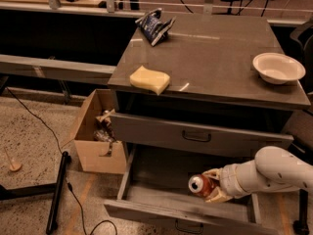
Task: Place coke can into middle drawer
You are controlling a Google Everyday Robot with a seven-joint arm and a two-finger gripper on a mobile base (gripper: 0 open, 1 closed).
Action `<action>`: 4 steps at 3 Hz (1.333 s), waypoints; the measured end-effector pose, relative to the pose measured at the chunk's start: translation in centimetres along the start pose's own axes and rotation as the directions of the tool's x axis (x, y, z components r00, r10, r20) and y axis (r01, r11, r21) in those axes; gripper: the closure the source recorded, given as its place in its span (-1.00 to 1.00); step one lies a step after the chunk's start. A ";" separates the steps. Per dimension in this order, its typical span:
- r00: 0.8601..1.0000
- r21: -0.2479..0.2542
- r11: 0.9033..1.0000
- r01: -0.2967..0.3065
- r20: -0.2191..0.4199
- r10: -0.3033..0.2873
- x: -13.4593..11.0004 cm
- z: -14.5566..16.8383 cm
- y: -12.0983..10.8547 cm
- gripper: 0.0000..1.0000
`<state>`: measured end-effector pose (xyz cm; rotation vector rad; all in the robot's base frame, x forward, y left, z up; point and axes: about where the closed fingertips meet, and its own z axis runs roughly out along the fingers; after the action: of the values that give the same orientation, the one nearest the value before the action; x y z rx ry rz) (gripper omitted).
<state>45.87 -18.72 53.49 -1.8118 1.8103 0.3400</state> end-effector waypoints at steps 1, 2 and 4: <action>1.000 -0.021 1.000 0.011 -0.007 -0.011 1.5 2.7 -0.3 1.00; 1.000 0.002 1.000 0.012 0.003 -0.012 2.7 5.1 -1.0 1.00; 1.000 0.039 0.999 -0.008 0.003 0.008 4.8 9.8 -2.5 0.19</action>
Offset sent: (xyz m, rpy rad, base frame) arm 0.0400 0.0039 -0.0857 0.0109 -0.0451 -0.0127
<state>50.57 -17.61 43.38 -1.7776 1.8101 0.3078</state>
